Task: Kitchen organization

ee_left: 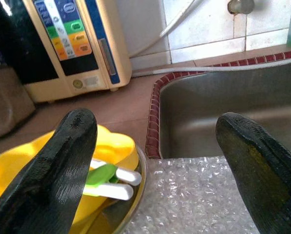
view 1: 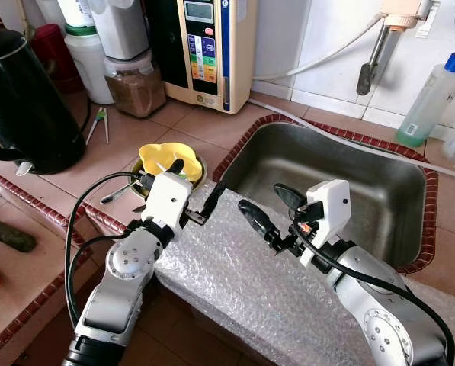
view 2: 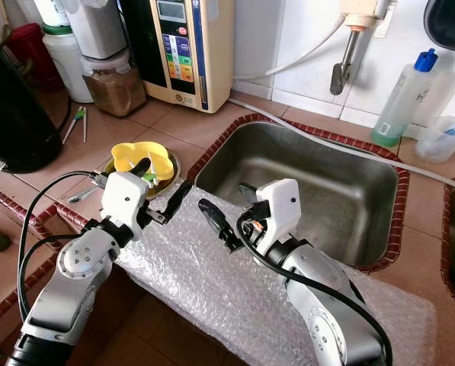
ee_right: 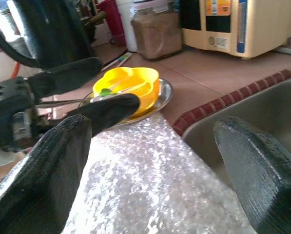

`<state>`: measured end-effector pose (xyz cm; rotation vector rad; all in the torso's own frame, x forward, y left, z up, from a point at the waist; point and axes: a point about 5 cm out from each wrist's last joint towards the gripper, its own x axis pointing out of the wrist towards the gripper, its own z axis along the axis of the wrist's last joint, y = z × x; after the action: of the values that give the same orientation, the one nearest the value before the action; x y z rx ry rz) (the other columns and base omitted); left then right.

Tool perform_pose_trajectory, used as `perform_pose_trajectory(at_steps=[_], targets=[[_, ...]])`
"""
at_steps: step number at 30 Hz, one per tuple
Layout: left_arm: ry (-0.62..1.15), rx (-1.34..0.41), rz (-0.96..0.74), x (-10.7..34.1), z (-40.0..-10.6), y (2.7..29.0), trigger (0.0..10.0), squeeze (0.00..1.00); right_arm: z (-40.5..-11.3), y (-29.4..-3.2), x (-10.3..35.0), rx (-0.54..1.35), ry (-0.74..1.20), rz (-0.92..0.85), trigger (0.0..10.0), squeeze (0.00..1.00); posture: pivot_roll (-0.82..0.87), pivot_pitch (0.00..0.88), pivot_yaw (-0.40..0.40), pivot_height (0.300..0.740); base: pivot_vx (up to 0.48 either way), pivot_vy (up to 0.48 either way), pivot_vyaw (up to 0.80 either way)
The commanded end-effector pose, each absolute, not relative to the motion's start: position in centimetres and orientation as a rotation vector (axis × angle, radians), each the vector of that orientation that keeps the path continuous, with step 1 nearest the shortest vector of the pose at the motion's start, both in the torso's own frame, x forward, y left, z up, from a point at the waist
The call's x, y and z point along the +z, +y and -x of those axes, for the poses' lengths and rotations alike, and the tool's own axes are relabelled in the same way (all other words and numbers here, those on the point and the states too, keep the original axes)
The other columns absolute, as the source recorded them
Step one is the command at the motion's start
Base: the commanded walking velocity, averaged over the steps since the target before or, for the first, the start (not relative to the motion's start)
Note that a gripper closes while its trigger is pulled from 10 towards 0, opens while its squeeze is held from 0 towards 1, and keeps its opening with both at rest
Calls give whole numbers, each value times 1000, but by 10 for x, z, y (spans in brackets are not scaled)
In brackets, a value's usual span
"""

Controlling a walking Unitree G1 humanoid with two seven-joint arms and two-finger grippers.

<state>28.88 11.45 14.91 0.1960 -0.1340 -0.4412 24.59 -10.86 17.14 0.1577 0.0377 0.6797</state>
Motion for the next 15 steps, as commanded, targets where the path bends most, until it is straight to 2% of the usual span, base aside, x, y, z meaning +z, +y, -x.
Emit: perform_pose_trajectory(at_steps=[1,5,6,7,8,15], targets=[[-124,-410,-186,148,-292,120,10000,1000,-241,-104,177,727,25,-163,10000,0,-99,50,29,740,0,0,0],[-102,-418,-211,144,-293,120,10000,1000,-239,-102,175,747,34,-171,10000,0,-99,51,29,740,0,0,0],[-94,-440,-223,142,-293,119,10000,749,-239,-102,175,752,35,-172,10000,0,-98,51,29,740,0,0,0],[-94,-440,-223,142,-293,119,10000,749,-239,-102,175,752,35,-172,10000,0,-98,51,29,740,0,0,0],[-82,-473,-256,138,-294,117,10000,0,-239,-101,175,756,37,-173,10000,0,-99,51,29,740,0,0,0],[-67,-487,-271,134,-299,115,10000,0,-237,-100,175,764,40,-172,10000,0,-106,53,30,740,0,0,0]])
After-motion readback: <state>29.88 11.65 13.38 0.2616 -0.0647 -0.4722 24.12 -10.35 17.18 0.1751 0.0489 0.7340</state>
